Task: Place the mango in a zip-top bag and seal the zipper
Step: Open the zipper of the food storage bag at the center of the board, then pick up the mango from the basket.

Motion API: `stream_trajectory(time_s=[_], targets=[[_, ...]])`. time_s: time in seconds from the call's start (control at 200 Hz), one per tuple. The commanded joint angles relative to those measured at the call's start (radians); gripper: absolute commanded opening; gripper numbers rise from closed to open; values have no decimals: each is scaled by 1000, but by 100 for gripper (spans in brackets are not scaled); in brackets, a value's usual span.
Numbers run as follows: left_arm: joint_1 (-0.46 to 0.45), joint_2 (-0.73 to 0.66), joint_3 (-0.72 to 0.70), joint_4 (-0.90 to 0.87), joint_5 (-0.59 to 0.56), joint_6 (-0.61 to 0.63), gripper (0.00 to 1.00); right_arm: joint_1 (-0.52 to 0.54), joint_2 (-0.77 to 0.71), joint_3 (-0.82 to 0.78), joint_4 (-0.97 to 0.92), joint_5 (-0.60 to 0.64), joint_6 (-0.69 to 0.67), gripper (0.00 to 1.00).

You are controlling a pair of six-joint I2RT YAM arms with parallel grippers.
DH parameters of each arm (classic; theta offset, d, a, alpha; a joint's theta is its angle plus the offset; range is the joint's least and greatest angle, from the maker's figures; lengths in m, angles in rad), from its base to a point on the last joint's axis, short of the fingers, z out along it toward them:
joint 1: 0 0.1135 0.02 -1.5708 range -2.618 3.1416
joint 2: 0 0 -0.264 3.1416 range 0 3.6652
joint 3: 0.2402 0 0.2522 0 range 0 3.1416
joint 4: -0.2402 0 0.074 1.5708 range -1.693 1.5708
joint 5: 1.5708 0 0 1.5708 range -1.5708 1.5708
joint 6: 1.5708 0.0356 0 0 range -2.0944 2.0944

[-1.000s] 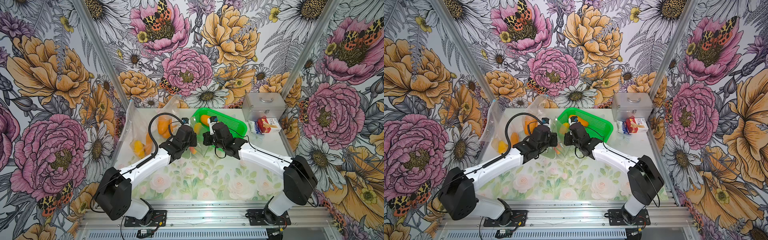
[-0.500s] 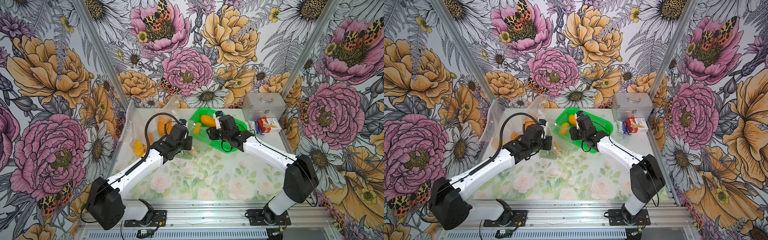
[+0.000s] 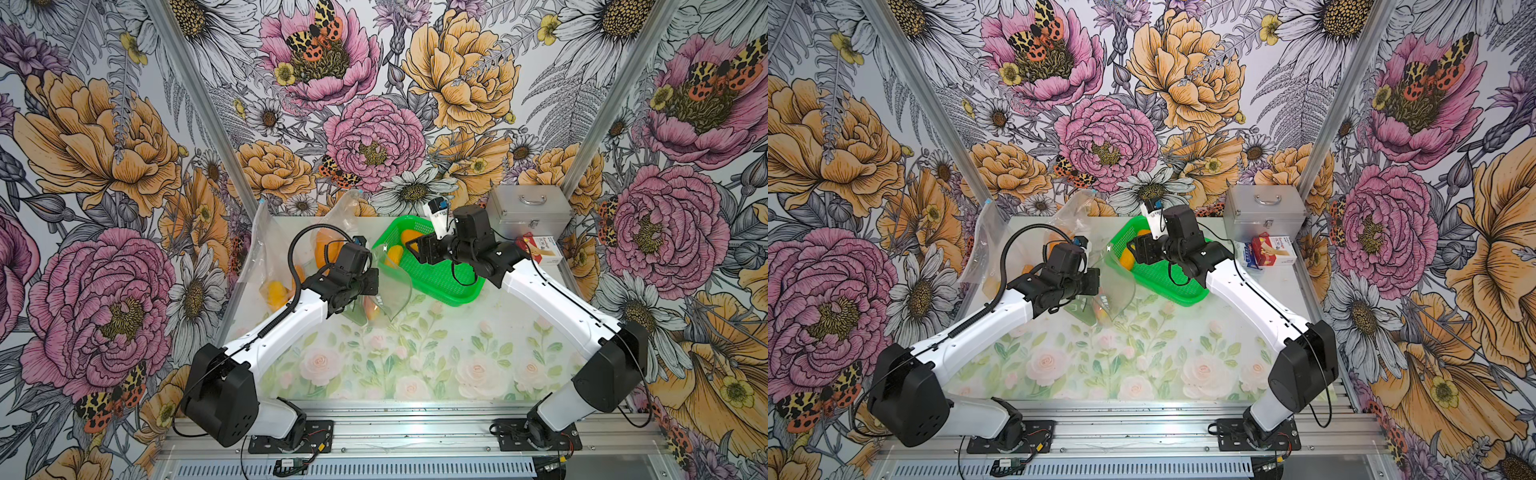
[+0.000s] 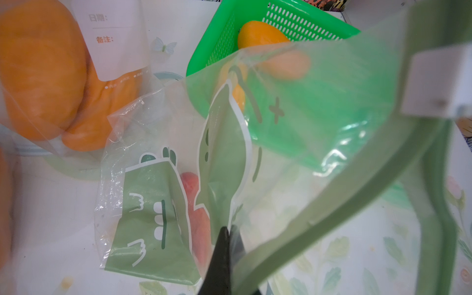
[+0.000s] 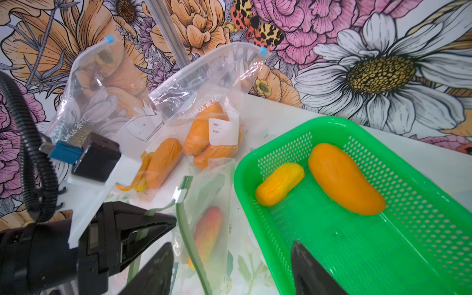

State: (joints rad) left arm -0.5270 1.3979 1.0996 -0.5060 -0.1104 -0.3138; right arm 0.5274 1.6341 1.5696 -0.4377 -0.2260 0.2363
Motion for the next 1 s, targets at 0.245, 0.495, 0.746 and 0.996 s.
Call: stream_trajectory(time_s=[0.245,0.495,0.746,0.996], targets=[[18,-64,-17,49,-6,-39,0,-67,486,363,-151,-33,151,70],[18,-62,-28,63,-18,-62,0,-72,623,404,-67,-51,340,72],[18,-51,-25,75,-16,-82,0,-79,727,456,-1,-121,441,72],[17,-45,-26,84,-12,-87,0,-79,789,486,-1,-121,486,71]])
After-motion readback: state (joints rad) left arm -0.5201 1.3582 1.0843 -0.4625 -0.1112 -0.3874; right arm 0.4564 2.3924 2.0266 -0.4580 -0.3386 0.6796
